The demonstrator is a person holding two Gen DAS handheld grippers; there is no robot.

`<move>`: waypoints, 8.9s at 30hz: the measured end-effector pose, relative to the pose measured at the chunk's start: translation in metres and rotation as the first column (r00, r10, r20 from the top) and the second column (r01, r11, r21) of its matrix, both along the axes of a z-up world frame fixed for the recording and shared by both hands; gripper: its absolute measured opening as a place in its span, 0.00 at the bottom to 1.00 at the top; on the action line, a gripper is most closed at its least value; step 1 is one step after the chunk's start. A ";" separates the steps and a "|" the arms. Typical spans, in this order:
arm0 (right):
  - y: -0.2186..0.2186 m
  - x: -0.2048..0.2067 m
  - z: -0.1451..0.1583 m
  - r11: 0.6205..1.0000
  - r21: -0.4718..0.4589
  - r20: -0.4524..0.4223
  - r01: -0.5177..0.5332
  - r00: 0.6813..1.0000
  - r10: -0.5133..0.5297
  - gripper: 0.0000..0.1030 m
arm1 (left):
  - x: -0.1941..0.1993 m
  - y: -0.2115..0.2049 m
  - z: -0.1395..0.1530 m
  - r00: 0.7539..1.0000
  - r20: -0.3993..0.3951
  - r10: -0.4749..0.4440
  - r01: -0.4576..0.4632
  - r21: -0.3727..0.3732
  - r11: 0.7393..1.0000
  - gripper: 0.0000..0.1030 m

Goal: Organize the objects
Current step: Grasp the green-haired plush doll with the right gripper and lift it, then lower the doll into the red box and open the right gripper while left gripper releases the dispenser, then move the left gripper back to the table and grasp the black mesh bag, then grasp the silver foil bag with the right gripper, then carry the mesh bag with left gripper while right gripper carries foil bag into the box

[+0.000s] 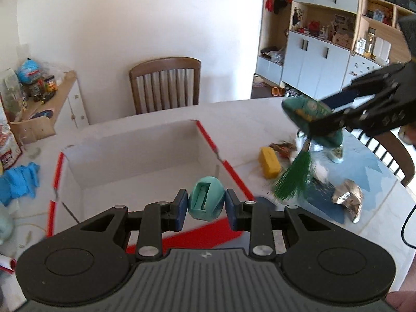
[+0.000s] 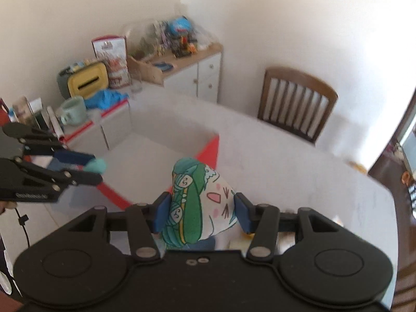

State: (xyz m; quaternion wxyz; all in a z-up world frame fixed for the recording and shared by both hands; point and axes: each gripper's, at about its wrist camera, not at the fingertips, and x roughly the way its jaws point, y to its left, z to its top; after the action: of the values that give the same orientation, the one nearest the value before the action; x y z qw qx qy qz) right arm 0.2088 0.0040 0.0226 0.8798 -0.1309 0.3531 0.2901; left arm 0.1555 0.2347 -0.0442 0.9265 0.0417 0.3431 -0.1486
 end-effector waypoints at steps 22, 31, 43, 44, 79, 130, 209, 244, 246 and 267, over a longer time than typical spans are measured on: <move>0.146 0.070 -0.034 0.983 -0.093 0.016 -0.157 0.987 0.159 0.50 | 0.118 0.088 -0.018 0.985 -0.055 0.163 -0.154 0.151 0.977 0.29; 0.188 0.075 -0.102 0.954 -0.200 -0.061 -0.221 0.975 0.213 0.50 | 0.160 0.086 -0.064 0.975 -0.159 0.158 -0.123 0.210 0.970 0.30; 0.209 0.072 -0.149 0.930 -0.248 -0.168 -0.273 0.957 0.236 0.50 | 0.196 0.083 -0.099 0.932 -0.315 0.177 -0.099 0.249 0.963 0.30; 0.210 0.072 -0.151 0.930 -0.248 -0.174 -0.272 0.957 0.233 0.50 | 0.197 0.083 -0.100 0.928 -0.327 0.178 -0.098 0.247 0.964 0.30; 0.160 0.028 -0.094 0.976 -0.113 -0.183 -0.184 0.970 0.162 0.60 | 0.178 0.068 -0.090 0.920 -0.371 0.126 -0.025 0.266 0.964 0.56; -0.207 -0.059 -0.085 0.960 0.071 -0.122 0.272 0.957 -0.262 0.99 | 0.023 -0.186 -0.025 0.992 -0.123 -0.043 0.046 0.020 0.999 0.83; -0.191 -0.031 -0.147 0.993 -0.025 -0.215 0.119 0.969 -0.122 0.45 | 0.089 -0.222 -0.096 0.972 -0.234 0.015 -0.023 -0.034 0.999 0.16; -0.041 0.008 -0.049 0.998 0.059 -0.068 0.016 0.998 -0.012 0.44 | 0.032 -0.033 -0.002 0.987 -0.109 0.119 -0.128 -0.079 0.989 0.16; -0.027 0.012 -0.048 0.998 0.058 -0.060 0.006 0.998 -0.003 0.44 | 0.032 -0.019 -0.002 0.984 -0.109 0.140 -0.148 -0.073 0.986 0.17; 0.100 0.073 -0.061 0.998 0.053 -0.068 -0.034 0.997 0.038 0.44 | 0.063 0.083 -0.018 0.955 -0.148 0.256 -0.250 0.058 0.967 0.17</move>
State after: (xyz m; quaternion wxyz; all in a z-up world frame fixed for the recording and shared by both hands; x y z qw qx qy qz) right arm 0.2822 0.1045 -0.0379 0.8649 -0.1043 0.3730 0.3193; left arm 0.2190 0.3176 -0.0626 0.9076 0.0039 0.4190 -0.0251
